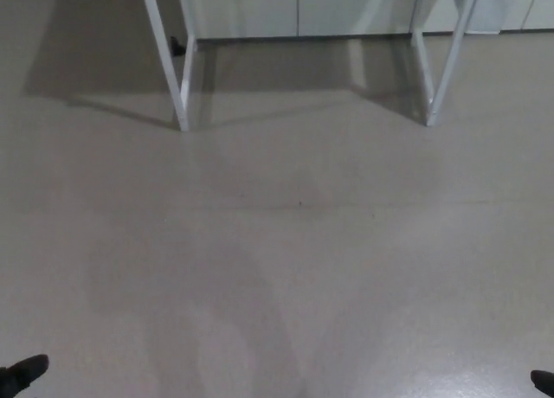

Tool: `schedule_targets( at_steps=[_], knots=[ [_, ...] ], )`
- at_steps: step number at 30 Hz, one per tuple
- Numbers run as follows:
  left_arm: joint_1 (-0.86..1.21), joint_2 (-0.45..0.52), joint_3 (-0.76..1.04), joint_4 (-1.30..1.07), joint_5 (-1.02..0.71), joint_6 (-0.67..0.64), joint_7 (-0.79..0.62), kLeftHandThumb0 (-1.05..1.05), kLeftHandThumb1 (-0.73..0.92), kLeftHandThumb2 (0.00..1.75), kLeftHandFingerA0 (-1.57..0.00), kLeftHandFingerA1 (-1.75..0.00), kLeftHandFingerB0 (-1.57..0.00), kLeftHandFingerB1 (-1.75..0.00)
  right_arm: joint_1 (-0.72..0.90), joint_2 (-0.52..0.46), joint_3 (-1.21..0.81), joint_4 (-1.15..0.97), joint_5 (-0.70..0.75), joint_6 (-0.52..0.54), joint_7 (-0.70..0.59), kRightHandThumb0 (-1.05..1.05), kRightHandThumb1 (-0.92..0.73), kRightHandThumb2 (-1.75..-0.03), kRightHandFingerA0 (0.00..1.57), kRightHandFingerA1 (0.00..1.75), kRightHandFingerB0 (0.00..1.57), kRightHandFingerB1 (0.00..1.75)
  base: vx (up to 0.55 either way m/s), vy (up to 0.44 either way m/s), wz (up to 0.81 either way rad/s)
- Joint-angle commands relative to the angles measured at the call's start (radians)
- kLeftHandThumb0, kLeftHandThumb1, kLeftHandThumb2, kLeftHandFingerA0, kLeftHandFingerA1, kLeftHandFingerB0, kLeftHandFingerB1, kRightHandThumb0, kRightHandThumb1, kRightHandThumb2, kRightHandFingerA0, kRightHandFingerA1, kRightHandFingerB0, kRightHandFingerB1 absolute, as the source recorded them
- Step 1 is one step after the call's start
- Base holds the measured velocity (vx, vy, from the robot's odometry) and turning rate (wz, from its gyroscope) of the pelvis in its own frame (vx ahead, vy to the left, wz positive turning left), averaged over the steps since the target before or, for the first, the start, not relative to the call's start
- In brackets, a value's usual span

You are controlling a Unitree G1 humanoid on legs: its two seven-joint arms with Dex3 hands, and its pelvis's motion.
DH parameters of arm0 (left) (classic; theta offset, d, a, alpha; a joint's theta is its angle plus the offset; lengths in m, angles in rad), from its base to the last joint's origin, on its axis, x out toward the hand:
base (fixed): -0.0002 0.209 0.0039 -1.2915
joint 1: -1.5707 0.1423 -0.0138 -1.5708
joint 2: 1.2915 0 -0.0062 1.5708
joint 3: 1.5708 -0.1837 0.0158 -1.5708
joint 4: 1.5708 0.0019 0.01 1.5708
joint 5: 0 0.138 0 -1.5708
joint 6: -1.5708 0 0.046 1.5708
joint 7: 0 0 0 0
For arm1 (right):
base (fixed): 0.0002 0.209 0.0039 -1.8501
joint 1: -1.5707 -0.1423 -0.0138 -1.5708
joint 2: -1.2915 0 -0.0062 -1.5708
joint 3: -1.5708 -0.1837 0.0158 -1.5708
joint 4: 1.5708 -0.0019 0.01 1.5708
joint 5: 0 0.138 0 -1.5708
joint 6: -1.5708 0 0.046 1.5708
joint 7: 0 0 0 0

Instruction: The robot walk towards a table in front and click the button on the base of the boilling pot using its left middle finger

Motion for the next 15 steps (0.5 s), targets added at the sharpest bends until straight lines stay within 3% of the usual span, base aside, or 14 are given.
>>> schedule_targets(
  at_steps=[1,9,14,15],
  knots=[
    [0.006,0.019,-0.003,0.000,-0.002,0.004,0.002,0.05,0.43,0.89,-0.31,-0.60,-0.17,-0.51,0.000,-0.013,0.006,0.010,-0.011,-0.016,-0.010,-0.39,-0.48,-0.70,0.55,0.51,0.33,0.43,0.27,0.169,-0.10],
    [0.013,0.018,-0.006,-0.003,-0.007,0.012,0.008,0.06,0.43,0.89,-0.35,-0.63,-0.17,-0.52,0.006,-0.011,0.008,0.020,-0.008,-0.023,-0.012,-0.39,-0.48,-0.70,0.54,0.52,0.32,0.43,0.25,0.113,0.00],
    [0.145,0.018,-0.041,0.010,0.030,-0.051,-0.010,0.03,0.44,0.90,-0.37,-0.63,-0.18,-0.52,0.151,-0.018,0.010,0.032,-0.017,-0.096,0.009,-0.40,-0.48,-0.71,0.56,0.53,0.31,0.43,0.16,-0.083,0.07],
    [0.161,0.020,-0.047,0.021,0.029,-0.065,-0.021,0.03,0.43,0.90,-0.37,-0.64,-0.18,-0.52,0.170,-0.018,0.008,0.040,-0.012,-0.105,0.018,-0.32,-0.59,-0.58,0.59,0.44,0.35,0.35,0.06,-0.174,0.07]
  ],
)
